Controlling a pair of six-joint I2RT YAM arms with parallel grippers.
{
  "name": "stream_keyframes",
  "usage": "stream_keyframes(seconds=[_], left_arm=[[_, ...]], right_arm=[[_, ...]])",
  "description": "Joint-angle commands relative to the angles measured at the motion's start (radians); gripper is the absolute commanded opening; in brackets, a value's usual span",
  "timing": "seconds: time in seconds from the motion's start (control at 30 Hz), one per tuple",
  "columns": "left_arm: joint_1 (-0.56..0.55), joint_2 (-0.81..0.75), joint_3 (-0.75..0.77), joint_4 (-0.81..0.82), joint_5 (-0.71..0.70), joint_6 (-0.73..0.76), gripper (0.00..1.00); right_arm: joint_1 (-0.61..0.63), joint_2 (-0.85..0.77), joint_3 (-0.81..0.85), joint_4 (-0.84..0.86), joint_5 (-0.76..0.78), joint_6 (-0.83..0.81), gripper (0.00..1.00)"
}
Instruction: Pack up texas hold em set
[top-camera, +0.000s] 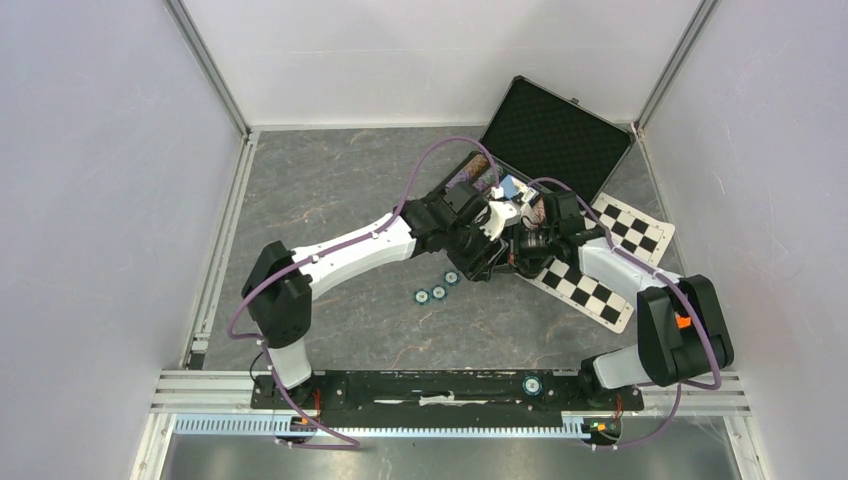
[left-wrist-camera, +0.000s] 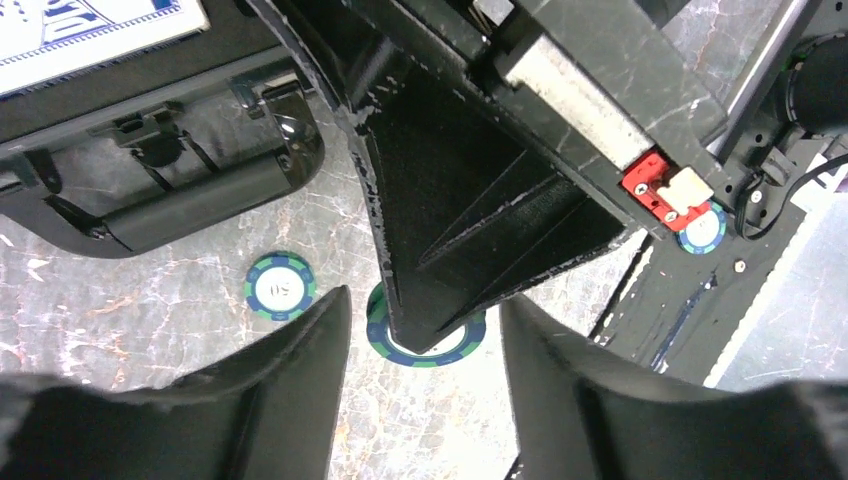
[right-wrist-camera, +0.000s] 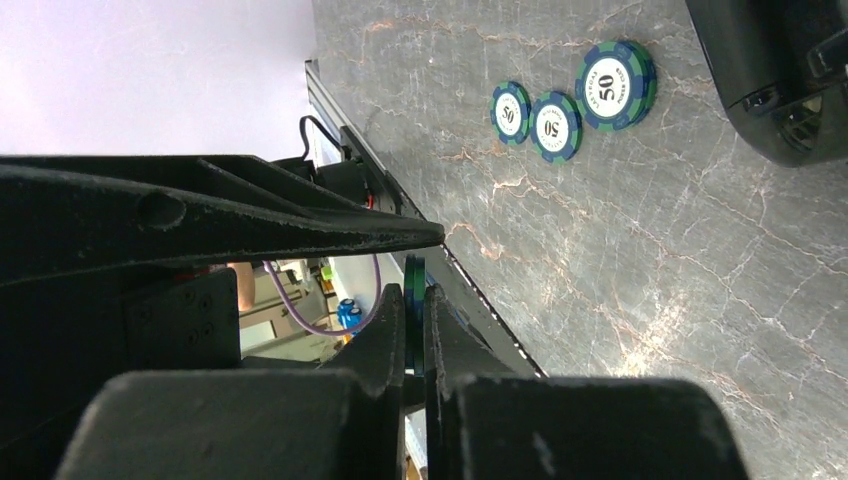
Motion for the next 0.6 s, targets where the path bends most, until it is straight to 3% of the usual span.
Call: stream_keyframes(seconds=[0.0,0.13,0.17,0.2,0.4,0.57], left_arm=[[0.005,-0.072,0.005,0.084,-0.041,-0.066,0.7],[0.014,-0.122,-0.012,0.105,-0.05,-0.176,0.82],[0.018,-0.134,-0.018,0.105,-0.053,-0.204,0.87],[0.022,-0.149,-0.028,0.102,-0.065,-0.224,0.98],[0.023,-0.235,-0.105,0.072,-0.181,-0.299,1.0],[0.052,-0.292,-0.17,0.041,-0.243,-0.353,0.97]], right_arm=[[0.001,0.012,0.108,-0.091,0.04,-0.118,0.0],[0.001,0.064,0.276,-0.319,0.246,-0.371,0.0],[0.002,0.068,0.301,-0.333,0.296,-0.408,0.0],[0.003,0.068,0.321,-0.336,0.331,-0.431,0.0],[0.022,0.103,0.469,-0.462,0.624,-0.584,0.0],[0.025,0.102,0.495,-0.48,0.728,-0.676,0.0]])
